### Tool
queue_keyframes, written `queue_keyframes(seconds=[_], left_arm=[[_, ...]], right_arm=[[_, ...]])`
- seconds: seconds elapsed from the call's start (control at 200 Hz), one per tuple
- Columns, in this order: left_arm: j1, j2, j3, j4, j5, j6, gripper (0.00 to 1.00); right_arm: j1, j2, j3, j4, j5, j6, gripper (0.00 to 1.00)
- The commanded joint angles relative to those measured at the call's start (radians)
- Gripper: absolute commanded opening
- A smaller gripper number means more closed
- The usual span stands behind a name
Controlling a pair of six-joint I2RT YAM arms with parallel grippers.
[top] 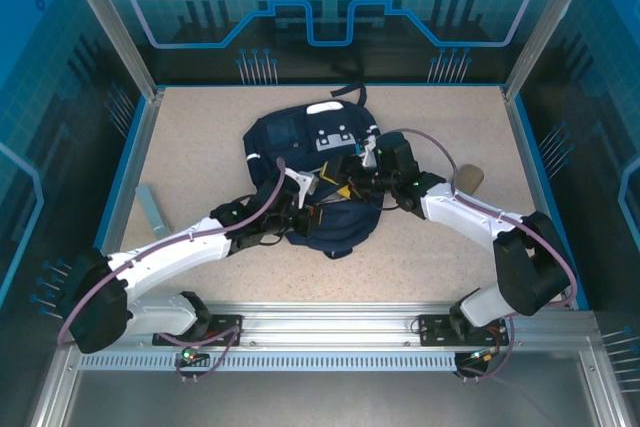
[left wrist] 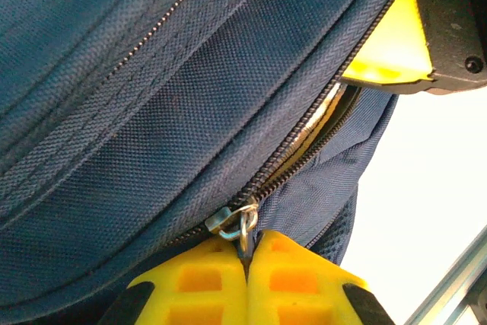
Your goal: Pack books, pencil case, and school supplies into a backpack
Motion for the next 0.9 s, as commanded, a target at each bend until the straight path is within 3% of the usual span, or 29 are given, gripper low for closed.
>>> queue_keyframes(seconds=[0.0,0.165,0.285,0.485,0.6,0.895], left_arm=[[-0.008,-0.016,0.065,0.034,-0.009,0.065,0.0],[-0.004,-0.026,0.088,-0.108,-0.075,0.129,0.0],[0.01,-0.035,0.064,-0.189,-0.121,0.149,0.0],[0.1,-0.095,-0.017,-0.238,-0.138,0.137,0.0],[0.195,-0.112,-0.053,-0.173,-0.054,0.081,0.0],[0.298,0.087,0.053,-0.103,0.007,0.116,0.0]], right_arm=[[0.002,-0.02,0.032,-0.048,0.033,-0.039,0.48],[-0.035,-0.061,0.043,-0.082,0.054,-0.081,0.24],[-0.069,-0.086,0.055,-0.122,0.069,-0.111,0.16],[-0.116,-0.13,0.062,-0.18,0.089,-0.152,0.13],[-0.134,-0.148,0.061,-0.191,0.095,-0.165,0.12],[-0.154,-0.13,0.076,-0.19,0.055,-0.178,0.1]])
